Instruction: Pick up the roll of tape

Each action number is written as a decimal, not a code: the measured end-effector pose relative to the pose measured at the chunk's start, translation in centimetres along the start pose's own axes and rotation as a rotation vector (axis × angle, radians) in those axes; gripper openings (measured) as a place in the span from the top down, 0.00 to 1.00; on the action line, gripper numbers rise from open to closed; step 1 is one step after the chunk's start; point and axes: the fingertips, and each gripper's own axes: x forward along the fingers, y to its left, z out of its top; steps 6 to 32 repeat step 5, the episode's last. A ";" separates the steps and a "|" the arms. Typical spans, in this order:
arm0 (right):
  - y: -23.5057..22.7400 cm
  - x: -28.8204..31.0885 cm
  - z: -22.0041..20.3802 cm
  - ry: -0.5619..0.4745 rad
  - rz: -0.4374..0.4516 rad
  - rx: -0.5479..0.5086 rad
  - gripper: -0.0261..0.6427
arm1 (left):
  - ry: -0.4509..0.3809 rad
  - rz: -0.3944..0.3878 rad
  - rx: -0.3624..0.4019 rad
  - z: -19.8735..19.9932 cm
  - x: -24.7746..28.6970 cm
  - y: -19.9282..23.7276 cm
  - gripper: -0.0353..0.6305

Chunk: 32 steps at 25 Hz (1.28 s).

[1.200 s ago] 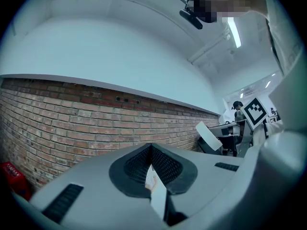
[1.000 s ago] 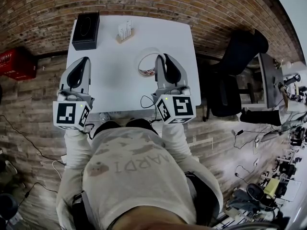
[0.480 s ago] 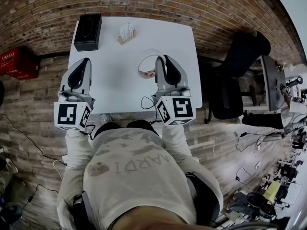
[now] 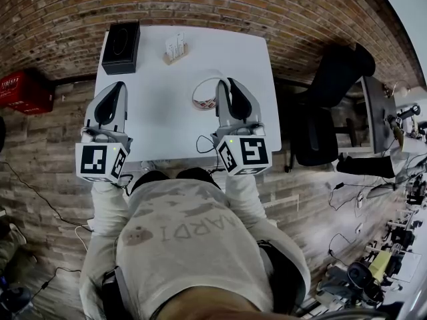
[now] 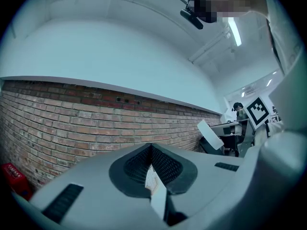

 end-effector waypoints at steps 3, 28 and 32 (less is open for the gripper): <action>0.1 0.4 -0.1 0.000 -0.004 0.001 0.87 | 0.001 -0.003 -0.003 -0.1 0.2 0.4 0.94; 0.2 0.6 -0.1 0.001 -0.006 0.001 0.87 | 0.002 -0.004 -0.004 -0.2 0.3 0.7 0.94; 0.2 0.6 -0.1 0.001 -0.006 0.001 0.87 | 0.002 -0.004 -0.004 -0.2 0.3 0.7 0.94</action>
